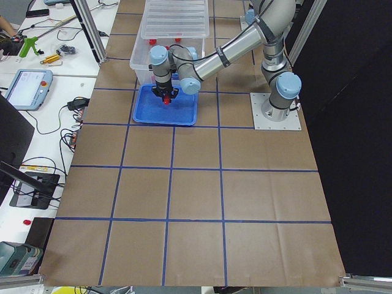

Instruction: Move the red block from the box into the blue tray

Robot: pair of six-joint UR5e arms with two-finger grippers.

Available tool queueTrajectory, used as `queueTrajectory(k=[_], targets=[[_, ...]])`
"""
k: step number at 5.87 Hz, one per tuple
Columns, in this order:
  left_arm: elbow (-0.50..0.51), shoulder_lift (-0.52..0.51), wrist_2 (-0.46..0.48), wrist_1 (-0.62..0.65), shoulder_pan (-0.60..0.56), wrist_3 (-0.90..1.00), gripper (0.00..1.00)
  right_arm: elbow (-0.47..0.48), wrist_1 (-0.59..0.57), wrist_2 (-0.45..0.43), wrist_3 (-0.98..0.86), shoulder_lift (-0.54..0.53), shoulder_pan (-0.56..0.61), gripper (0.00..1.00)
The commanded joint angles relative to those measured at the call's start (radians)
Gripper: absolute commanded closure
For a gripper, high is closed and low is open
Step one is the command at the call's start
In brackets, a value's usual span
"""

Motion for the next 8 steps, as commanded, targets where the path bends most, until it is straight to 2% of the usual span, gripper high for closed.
queueTrajectory(k=[1,2,3,4,5,6,7,8], targets=[[-0.007,-0.029,-0.002,0.008,0.011,0.002,0.80,0.006,-0.005,0.007,-0.051,0.062,-0.053,0.00],[-0.013,-0.037,-0.002,0.008,0.010,0.001,0.72,0.006,-0.007,0.005,-0.057,0.064,-0.054,0.00],[-0.012,-0.038,0.000,0.011,0.010,0.002,0.14,0.001,-0.007,-0.007,-0.053,0.063,-0.081,0.00],[0.006,-0.029,0.000,-0.006,0.005,-0.007,0.02,0.007,-0.005,-0.045,-0.048,0.072,-0.104,0.00],[0.028,0.006,0.000,-0.062,-0.007,-0.010,0.02,0.007,-0.013,-0.099,-0.025,0.093,-0.106,0.00],[0.116,0.097,-0.002,-0.253,-0.010,-0.071,0.02,0.007,-0.026,-0.132,0.037,0.133,-0.109,0.00],[0.228,0.182,-0.015,-0.455,-0.045,-0.169,0.02,0.015,-0.020,-0.116,0.045,0.132,-0.109,0.00],[0.296,0.222,-0.012,-0.557,-0.119,-0.302,0.02,0.061,-0.020,-0.110,0.044,0.124,-0.109,0.00]])
